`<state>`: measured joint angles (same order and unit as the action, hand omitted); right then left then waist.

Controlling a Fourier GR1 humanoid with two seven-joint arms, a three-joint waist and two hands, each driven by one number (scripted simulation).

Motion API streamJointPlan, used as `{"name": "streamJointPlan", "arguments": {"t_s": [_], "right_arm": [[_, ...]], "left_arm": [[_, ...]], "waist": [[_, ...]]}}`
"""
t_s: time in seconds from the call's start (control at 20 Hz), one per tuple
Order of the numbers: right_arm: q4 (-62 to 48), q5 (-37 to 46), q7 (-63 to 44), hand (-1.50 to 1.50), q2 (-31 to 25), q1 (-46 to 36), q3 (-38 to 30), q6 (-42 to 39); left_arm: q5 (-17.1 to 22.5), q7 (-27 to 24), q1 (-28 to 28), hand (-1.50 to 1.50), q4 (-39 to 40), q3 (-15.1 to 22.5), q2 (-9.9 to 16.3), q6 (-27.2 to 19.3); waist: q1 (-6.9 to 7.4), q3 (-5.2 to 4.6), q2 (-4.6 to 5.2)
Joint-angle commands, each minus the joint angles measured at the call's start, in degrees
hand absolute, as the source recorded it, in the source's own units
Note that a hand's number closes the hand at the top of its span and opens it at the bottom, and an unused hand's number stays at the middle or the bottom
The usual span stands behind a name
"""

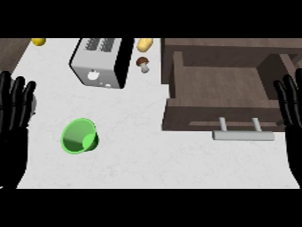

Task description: Pick up the cup, place it into the drawer and close the drawer

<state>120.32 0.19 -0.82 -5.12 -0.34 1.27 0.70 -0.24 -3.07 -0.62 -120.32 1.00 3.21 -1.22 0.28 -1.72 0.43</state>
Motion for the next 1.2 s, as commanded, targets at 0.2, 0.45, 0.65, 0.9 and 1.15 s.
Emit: {"name": "streamJointPlan", "arguments": {"t_s": [0.2,0.45,0.65,0.9,1.15], "right_arm": [[-2.0,-0.3,-1.4,-1.50,-0.6,-2.3,-0.2,-1.9],[-3.9,-7.6,-4.7,-1.50,0.0,-3.4,-0.8,-4.5],[-0.5,-5.6,-5.1,-1.50,1.1,-2.1,0.9,-3.7],[-6.9,-1.7,-1.2,-1.50,3.7,-4.0,3.3,-2.4],[-2.4,-6.9,-7.3,-1.50,0.6,-4.8,-1.1,-5.3]], "left_arm": [[-1.9,-1.7,-1.5,-1.50,0.5,2.7,-0.3,1.7],[5.0,5.0,-3.3,-1.50,-0.8,6.0,-3.1,-1.4],[7.9,2.8,3.2,-1.50,8.9,1.1,-2.9,1.0],[7.2,2.7,0.0,-1.50,5.6,2.6,-3.2,0.4],[7.7,2.3,0.6,-1.50,7.7,0.8,-2.2,1.0]], "waist": [[-0.21,1.72,-0.46],[-0.05,1.73,-0.45],[-0.44,1.71,-0.43],[-0.18,1.71,-0.44],[-0.25,1.71,-0.45]]}}
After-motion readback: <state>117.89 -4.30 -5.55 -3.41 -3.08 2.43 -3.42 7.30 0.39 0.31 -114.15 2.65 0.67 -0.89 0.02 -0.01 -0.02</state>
